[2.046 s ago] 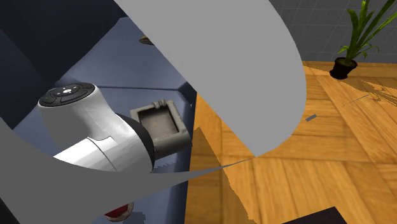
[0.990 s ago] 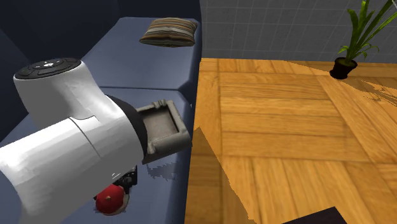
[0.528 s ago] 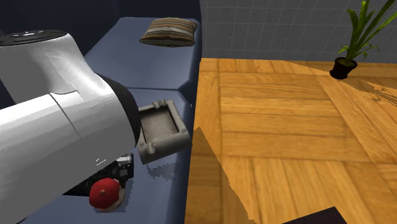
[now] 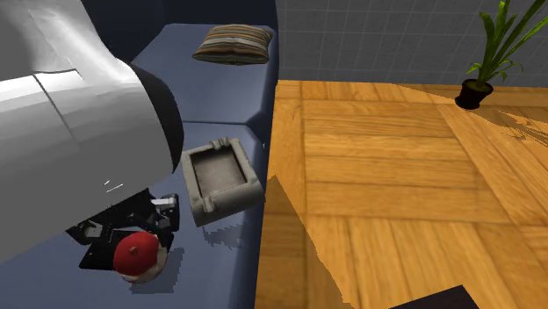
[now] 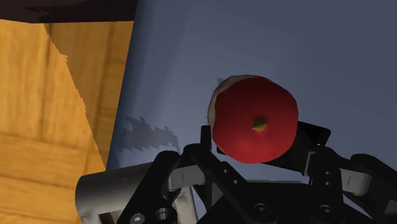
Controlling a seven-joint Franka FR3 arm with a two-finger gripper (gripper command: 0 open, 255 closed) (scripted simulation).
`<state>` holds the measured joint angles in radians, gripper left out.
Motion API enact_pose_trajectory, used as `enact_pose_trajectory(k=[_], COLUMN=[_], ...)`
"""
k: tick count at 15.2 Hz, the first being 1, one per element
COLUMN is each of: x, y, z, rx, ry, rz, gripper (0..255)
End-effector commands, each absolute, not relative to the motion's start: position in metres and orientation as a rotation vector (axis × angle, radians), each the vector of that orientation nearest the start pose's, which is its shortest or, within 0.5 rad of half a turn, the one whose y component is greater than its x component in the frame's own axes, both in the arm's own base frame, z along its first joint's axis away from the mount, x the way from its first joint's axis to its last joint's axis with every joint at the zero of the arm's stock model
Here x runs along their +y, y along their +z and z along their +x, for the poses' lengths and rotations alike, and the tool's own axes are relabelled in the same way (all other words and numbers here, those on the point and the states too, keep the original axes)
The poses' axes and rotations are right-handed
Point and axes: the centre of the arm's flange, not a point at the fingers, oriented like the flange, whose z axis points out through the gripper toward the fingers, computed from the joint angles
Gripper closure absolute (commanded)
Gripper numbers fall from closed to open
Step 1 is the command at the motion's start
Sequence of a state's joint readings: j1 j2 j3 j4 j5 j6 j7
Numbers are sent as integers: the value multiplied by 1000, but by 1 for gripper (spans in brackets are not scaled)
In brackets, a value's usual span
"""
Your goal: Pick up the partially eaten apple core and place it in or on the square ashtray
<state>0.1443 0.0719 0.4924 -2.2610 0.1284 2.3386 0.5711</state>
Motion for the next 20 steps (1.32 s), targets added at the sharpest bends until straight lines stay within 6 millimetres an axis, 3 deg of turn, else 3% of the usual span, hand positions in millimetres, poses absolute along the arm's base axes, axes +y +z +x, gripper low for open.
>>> enact_pose_trajectory(k=[1,20], x=[306,195], y=[338,343], z=[442,666], rx=[37,37], ry=[94,94], rz=[-3028,-3028], gripper=[255,255])
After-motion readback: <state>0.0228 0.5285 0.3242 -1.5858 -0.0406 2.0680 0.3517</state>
